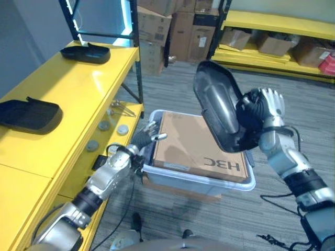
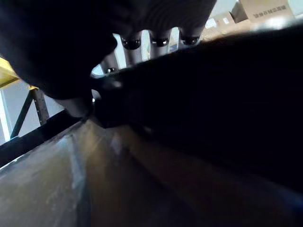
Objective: Move parts from the plastic box to the shelf.
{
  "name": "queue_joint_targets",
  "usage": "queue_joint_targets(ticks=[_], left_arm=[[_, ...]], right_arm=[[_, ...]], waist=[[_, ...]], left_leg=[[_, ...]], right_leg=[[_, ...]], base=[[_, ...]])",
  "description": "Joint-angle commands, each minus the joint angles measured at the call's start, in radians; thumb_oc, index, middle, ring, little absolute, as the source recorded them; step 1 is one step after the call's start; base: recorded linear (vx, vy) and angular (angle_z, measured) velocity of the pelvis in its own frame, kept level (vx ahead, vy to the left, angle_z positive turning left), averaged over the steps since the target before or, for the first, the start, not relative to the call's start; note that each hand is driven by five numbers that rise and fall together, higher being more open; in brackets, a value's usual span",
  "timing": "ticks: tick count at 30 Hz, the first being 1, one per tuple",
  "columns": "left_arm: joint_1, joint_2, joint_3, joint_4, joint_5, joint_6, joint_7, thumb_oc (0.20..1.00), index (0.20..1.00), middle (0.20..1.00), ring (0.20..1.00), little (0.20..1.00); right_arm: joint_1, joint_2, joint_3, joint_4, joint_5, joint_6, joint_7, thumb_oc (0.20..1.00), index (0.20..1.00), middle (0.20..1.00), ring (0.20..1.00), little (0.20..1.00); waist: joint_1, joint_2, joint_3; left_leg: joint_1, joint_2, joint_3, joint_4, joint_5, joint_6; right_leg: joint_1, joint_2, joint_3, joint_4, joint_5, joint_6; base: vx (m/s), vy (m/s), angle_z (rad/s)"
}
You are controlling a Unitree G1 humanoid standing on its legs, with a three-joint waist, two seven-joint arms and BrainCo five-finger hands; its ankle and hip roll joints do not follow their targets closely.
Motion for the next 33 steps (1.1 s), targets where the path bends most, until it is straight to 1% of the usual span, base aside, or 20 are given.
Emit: queue_joint_targets(ticks=[1, 2, 3, 5, 9, 11, 17, 21, 24, 26, 29, 30, 33], left_arm=[[-0.074, -0.037, -0.030, 0.033, -0.021, -0.019, 0.010, 1.000, 1.000, 1.000, 1.000, 1.000], [-0.082, -0.047, -0.031, 0.036, -0.037, -0.012, 0.010, 1.000, 1.000, 1.000, 1.000, 1.000], [-0.098, -0.066, -0.032, 0.033, -0.071, 0.009, 0.017, 1.000, 1.000, 1.000, 1.000, 1.000], [-0.108, -0.077, -0.029, 0.025, -0.087, 0.032, 0.017, 1.000, 1.000, 1.000, 1.000, 1.000], [-0.124, -0.101, -0.033, 0.026, -0.114, 0.030, 0.025, 1.000, 1.000, 1.000, 1.000, 1.000], [-0.132, -0.114, -0.031, 0.041, -0.169, 0.016, 0.030, 1.000, 1.000, 1.000, 1.000, 1.000], [-0.140, -0.146, -0.028, 0.061, -0.213, 0.013, 0.050, 1.000, 1.000, 1.000, 1.000, 1.000], [-0.142, -0.157, -0.023, 0.076, -0.213, 0.008, 0.050, 1.000, 1.000, 1.000, 1.000, 1.000], [-0.148, -0.160, -0.020, 0.073, -0.220, 0.006, 0.041, 1.000, 1.000, 1.000, 1.000, 1.000], [-0.153, -0.163, -0.013, 0.085, -0.234, -0.030, 0.014, 1.000, 1.000, 1.000, 1.000, 1.000], [-0.163, -0.145, -0.017, 0.082, -0.231, -0.056, 0.019, 1.000, 1.000, 1.000, 1.000, 1.000], [-0.169, -0.140, -0.013, 0.075, -0.241, -0.062, 0.012, 1.000, 1.000, 1.000, 1.000, 1.000], [-0.172, -0.135, -0.011, 0.075, -0.238, -0.069, 0.013, 1.000, 1.000, 1.000, 1.000, 1.000]], right_arm=[[-0.143, -0.052, 0.034, -0.020, -0.036, -0.045, -0.038, 0.200, 0.200, 0.200, 0.200, 0.200], [-0.155, -0.046, 0.044, -0.017, -0.045, -0.054, -0.040, 0.200, 0.200, 0.200, 0.200, 0.200], [-0.179, -0.034, 0.063, -0.017, -0.059, -0.065, -0.034, 0.200, 0.200, 0.200, 0.200, 0.200], [-0.196, -0.021, 0.081, -0.013, -0.059, -0.078, -0.033, 0.200, 0.200, 0.200, 0.200, 0.200], [-0.224, 0.004, 0.104, -0.005, -0.072, -0.101, -0.045, 0.200, 0.200, 0.200, 0.200, 0.200], [-0.243, 0.028, 0.124, -0.010, -0.074, -0.109, -0.053, 0.200, 0.200, 0.200, 0.200, 0.200], [-0.273, 0.083, 0.157, -0.046, -0.097, -0.140, -0.052, 0.200, 0.200, 0.200, 0.200, 0.200], [-0.281, 0.106, 0.172, -0.067, -0.109, -0.173, -0.047, 0.200, 0.200, 0.200, 0.200, 0.200], [-0.290, 0.117, 0.187, -0.096, -0.150, -0.189, -0.037, 0.200, 0.200, 0.200, 0.200, 0.200], [-0.286, 0.115, 0.203, -0.135, -0.156, -0.178, -0.003, 0.200, 0.200, 0.200, 0.200, 0.200], [-0.283, 0.119, 0.212, -0.125, -0.144, -0.196, -0.005, 0.200, 0.200, 0.200, 0.200, 0.200], [-0.278, 0.121, 0.212, -0.136, -0.132, -0.205, -0.003, 0.200, 0.200, 0.200, 0.200, 0.200], [-0.278, 0.123, 0.210, -0.152, -0.134, -0.207, 0.002, 0.200, 0.200, 0.200, 0.200, 0.200]], waist=[[0.037, -0.017, -0.034], [0.036, -0.017, -0.035], [0.035, -0.017, -0.038], [0.037, -0.017, -0.039], [0.038, -0.016, -0.040], [0.039, -0.016, -0.041], [0.039, -0.013, -0.041], [0.039, -0.012, -0.041], [0.041, -0.011, -0.040], [0.038, -0.011, -0.040], [0.037, -0.011, -0.040], [0.036, -0.011, -0.038], [0.037, -0.012, -0.034]], left_leg=[[0.139, 0.056, 0.042, -0.002, -0.211, -0.046], [0.141, 0.056, 0.043, -0.002, -0.213, -0.046], [0.143, 0.056, 0.043, -0.002, -0.215, -0.045], [0.143, 0.056, 0.041, -0.002, -0.215, -0.045], [0.142, 0.055, 0.038, -0.002, -0.215, -0.045], [0.141, 0.054, 0.037, -0.002, -0.217, -0.046], [0.137, 0.054, 0.034, -0.002, -0.217, -0.048], [0.138, 0.053, 0.033, -0.002, -0.218, -0.047], [0.137, 0.051, 0.031, -0.002, -0.220, -0.045], [0.140, 0.051, 0.033, -0.002, -0.222, -0.045], [0.139, 0.051, 0.035, -0.002, -0.223, -0.045], [0.138, 0.051, 0.036, -0.002, -0.223, -0.045], [0.137, 0.050, 0.035, -0.002, -0.222, -0.044]], right_leg=[[-0.002, -0.003, -0.012, 0.002, -0.082, 0.000], [-0.001, -0.003, -0.011, 0.002, -0.083, 0.000], [-0.001, -0.003, -0.010, 0.002, -0.085, 0.001], [-0.001, -0.003, -0.010, 0.002, -0.085, 0.002], [-0.002, -0.002, -0.011, 0.002, -0.085, 0.002], [-0.004, -0.001, -0.011, 0.002, -0.085, 0.003], [-0.008, 0.001, -0.013, 0.002, -0.086, 0.003], [-0.009, 0.000, -0.014, 0.002, -0.086, 0.002], [-0.008, 0.000, -0.015, 0.002, -0.087, 0.002], [-0.008, 0.001, -0.011, 0.002, -0.087, 0.001], [-0.011, 0.001, -0.011, 0.002, -0.085, 0.003], [-0.012, -0.001, -0.013, 0.002, -0.084, 0.005], [-0.013, -0.001, -0.014, 0.002, -0.083, 0.004]], base=[[0.00, 0.013, -0.18], [-0.01, 0.019, -0.14], [-0.01, 0.024, -0.10], [-0.01, 0.018, -0.04], [0.00, 0.000, 0.00], [0.00, 0.000, 0.00], [0.00, 0.000, 0.00], [0.00, 0.000, 0.00], [0.00, 0.000, 0.00], [0.02, 0.039, -0.01], [0.01, 0.011, 0.00], [0.00, 0.000, 0.00], [0.00, 0.000, 0.00]])
